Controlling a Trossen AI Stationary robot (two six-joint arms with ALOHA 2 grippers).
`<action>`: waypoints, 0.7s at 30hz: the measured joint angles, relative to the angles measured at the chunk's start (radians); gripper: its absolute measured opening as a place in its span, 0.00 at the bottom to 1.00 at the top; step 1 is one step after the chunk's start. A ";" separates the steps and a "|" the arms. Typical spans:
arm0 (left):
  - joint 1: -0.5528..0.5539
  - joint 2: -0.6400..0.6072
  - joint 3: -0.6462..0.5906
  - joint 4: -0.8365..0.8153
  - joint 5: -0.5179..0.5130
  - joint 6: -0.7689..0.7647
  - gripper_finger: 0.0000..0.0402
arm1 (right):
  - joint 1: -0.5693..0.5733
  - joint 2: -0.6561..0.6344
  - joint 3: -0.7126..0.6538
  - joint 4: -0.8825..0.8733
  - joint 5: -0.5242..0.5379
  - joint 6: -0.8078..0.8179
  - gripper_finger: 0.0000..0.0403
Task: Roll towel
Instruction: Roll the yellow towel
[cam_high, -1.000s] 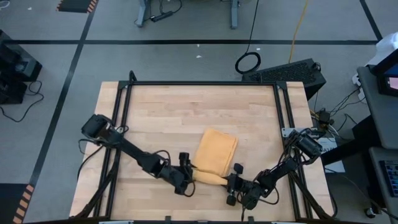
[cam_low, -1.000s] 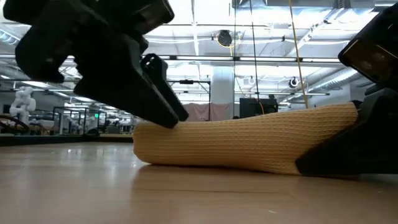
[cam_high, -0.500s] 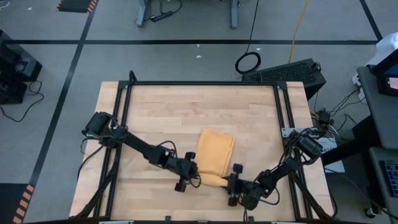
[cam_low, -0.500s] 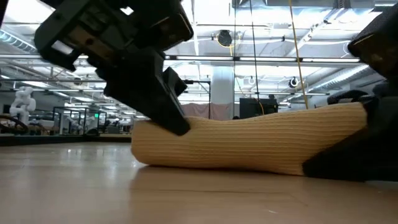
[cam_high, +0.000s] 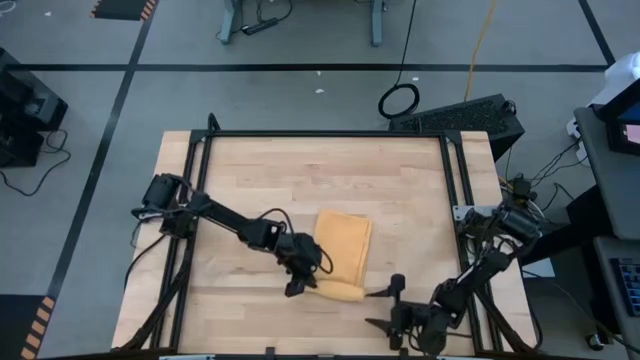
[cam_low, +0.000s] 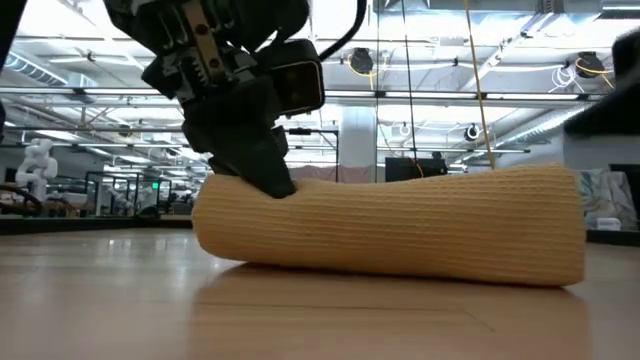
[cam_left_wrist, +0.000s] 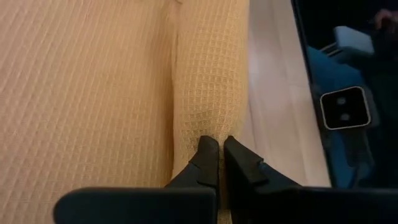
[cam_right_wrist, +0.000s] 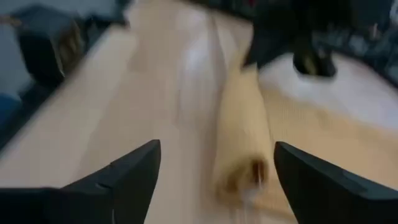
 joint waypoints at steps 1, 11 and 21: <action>0.009 0.000 0.000 0.001 0.014 -0.009 0.02 | 0.001 0.006 0.001 0.061 0.010 -0.043 0.75; 0.059 0.004 0.000 0.003 0.066 -0.026 0.02 | -0.095 0.114 0.001 0.280 0.021 -0.097 0.74; 0.060 0.027 0.000 -0.001 0.068 -0.022 0.02 | -0.174 0.115 0.002 0.225 -0.083 0.054 0.74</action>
